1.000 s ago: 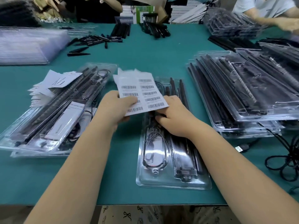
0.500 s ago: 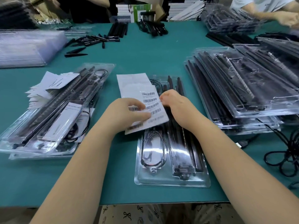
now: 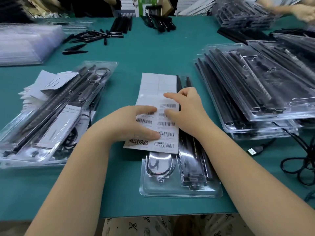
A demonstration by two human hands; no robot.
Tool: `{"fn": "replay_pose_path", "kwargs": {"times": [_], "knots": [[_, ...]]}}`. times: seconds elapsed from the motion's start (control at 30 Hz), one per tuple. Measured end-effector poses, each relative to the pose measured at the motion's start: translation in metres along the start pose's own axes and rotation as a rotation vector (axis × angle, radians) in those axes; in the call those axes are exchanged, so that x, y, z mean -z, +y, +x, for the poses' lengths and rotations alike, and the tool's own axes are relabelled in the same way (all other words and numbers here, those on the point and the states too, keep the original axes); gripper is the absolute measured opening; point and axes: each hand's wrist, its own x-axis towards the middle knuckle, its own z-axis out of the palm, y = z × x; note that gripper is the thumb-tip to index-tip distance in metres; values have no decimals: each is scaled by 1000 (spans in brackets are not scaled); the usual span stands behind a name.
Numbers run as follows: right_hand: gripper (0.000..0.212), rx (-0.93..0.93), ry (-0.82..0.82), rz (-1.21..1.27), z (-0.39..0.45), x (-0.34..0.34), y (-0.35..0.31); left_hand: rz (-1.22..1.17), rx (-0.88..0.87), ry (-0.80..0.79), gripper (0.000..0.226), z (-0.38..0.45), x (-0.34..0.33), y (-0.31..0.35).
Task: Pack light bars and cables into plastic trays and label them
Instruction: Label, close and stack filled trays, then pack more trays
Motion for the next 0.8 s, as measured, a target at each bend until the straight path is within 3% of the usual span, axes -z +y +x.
{"fn": "replay_pose_path", "kwargs": {"times": [0.17, 0.53, 0.8], "knots": [[22, -2, 2, 35, -1, 0, 0, 129, -36, -63, 76, -5, -8, 7], [23, 2, -37, -80, 2, 3, 0, 187, 33, -40, 112, -6, -9, 10], [23, 80, -59, -192, 3, 4, -2, 163, 24, -37, 112, -4, -10, 10]]}}
